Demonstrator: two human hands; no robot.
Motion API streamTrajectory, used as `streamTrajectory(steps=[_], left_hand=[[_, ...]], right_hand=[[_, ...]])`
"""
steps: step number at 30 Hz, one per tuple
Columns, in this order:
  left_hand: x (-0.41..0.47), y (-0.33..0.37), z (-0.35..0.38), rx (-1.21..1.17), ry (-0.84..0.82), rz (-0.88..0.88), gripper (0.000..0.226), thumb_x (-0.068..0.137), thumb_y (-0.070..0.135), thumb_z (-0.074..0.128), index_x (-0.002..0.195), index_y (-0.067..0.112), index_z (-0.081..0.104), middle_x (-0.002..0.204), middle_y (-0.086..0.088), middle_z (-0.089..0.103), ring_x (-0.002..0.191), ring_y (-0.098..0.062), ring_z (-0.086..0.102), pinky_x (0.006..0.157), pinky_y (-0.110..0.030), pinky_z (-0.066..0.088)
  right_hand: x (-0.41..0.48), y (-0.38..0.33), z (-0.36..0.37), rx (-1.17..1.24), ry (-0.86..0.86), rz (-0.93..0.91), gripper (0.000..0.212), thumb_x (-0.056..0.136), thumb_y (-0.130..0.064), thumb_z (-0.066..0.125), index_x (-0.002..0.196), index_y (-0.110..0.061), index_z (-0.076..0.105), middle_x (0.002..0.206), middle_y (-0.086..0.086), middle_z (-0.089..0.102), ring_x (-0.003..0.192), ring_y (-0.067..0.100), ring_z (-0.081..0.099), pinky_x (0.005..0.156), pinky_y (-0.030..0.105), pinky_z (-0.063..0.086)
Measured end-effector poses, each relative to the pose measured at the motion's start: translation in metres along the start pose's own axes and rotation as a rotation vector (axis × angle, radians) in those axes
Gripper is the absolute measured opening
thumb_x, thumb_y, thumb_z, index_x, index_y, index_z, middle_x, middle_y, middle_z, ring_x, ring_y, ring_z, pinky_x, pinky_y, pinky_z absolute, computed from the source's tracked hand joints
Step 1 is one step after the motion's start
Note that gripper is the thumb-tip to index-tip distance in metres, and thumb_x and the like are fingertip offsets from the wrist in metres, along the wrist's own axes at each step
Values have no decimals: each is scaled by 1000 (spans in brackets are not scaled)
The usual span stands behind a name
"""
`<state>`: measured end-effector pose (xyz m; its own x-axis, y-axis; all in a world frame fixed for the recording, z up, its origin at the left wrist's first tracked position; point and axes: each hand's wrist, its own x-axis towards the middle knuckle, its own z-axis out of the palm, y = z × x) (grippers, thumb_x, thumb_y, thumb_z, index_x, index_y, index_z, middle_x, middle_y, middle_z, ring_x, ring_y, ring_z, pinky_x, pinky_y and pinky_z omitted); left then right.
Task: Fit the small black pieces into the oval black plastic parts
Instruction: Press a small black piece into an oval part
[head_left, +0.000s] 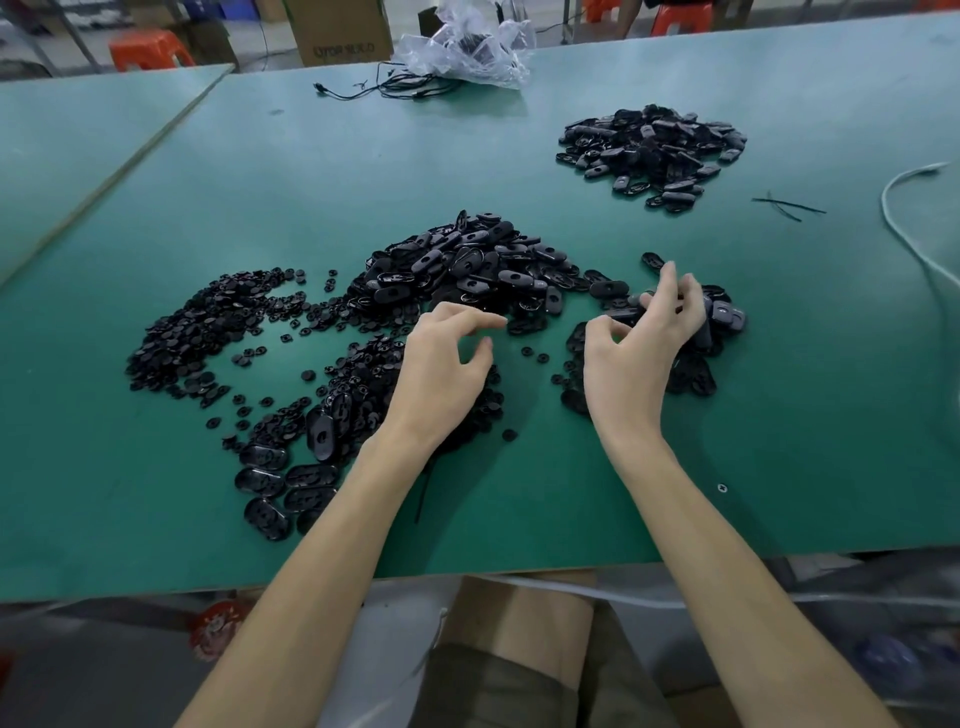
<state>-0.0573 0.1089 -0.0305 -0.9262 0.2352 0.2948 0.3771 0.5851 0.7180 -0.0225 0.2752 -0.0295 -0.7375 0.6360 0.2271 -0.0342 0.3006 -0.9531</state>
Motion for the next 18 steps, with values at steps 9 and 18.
streamTrajectory(steps=[9,18], left_hand=[[-2,-4,8,338,-250,180,38,109,42,48,144,33,59,163,12,40,152,-8,29,117,-33,7],[-3,-1,7,304,-124,194,27,108,26,53,127,27,72,137,15,64,132,-7,50,109,-38,20]], right_hand=[[-4,3,3,-128,-116,-211,45,97,3,54,141,-8,60,148,1,50,141,21,42,113,40,43],[-6,6,5,-263,-302,-253,42,97,2,59,133,-19,68,123,-9,70,126,11,49,107,27,41]])
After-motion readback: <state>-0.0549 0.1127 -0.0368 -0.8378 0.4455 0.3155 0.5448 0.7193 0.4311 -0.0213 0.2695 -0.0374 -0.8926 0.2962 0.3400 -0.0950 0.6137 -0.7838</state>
